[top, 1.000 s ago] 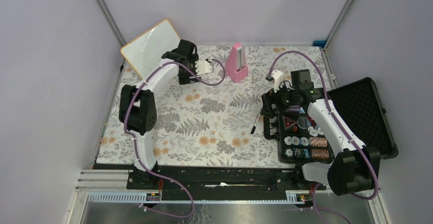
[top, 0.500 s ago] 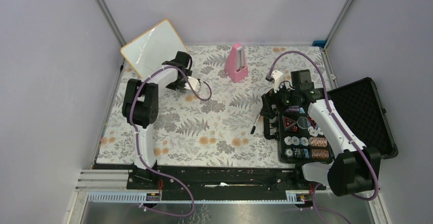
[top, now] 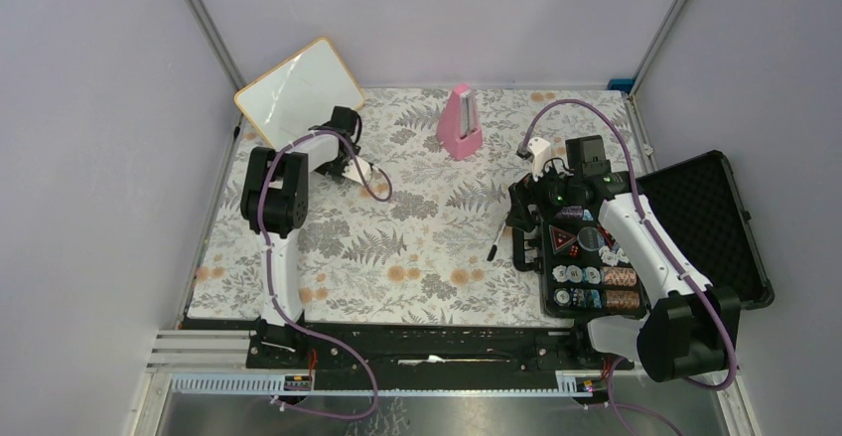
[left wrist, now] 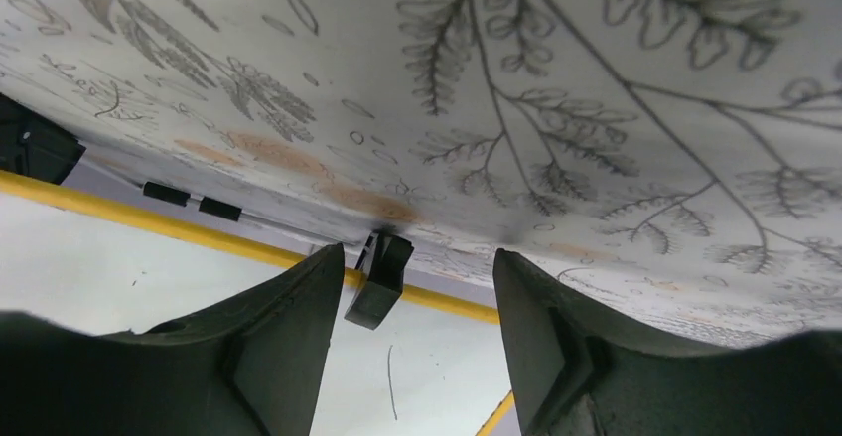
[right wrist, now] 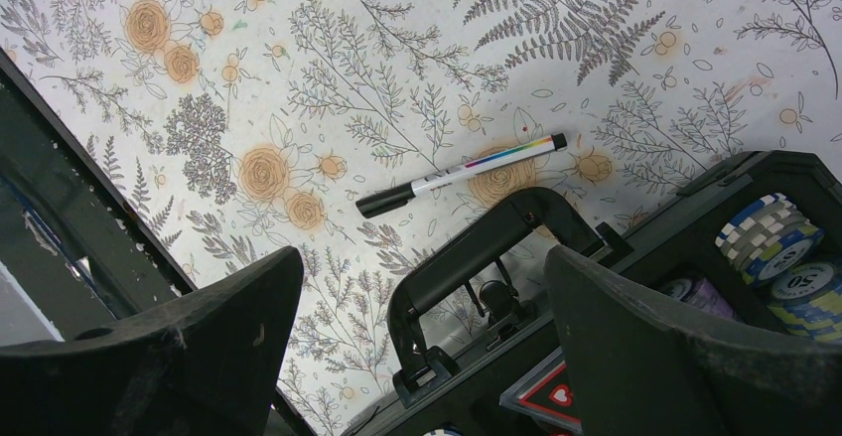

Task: Write a sentence on the whiteboard
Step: Move the whiteboard stand to the center of the board.

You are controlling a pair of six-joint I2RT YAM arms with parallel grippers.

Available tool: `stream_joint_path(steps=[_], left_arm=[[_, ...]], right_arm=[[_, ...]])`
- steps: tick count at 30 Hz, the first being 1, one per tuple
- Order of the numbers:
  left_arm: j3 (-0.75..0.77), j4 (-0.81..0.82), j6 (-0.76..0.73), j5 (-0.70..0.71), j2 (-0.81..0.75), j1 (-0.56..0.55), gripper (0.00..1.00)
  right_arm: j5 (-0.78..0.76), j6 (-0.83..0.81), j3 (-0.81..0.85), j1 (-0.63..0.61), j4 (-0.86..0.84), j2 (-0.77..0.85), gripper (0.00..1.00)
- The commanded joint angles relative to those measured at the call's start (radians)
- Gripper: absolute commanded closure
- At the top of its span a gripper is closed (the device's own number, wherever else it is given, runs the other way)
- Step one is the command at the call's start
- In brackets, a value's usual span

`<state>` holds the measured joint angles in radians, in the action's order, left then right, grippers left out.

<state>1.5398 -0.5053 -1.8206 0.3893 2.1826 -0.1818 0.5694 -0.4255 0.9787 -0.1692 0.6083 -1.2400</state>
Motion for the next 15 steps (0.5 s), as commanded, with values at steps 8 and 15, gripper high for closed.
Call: stream_joint_path(steps=[8,15], left_arm=[[-0.025,0.088,-0.129,0.051,0.009,0.025,0.55],[-0.115,0.171,-0.178,0.053,-0.024,0.022,0.80]], right_arm=[[0.008,-0.006,0.025,0.005,0.005,0.002,0.01],[-0.002,-0.012,0.022,0.004,0.007,0.008,0.01]])
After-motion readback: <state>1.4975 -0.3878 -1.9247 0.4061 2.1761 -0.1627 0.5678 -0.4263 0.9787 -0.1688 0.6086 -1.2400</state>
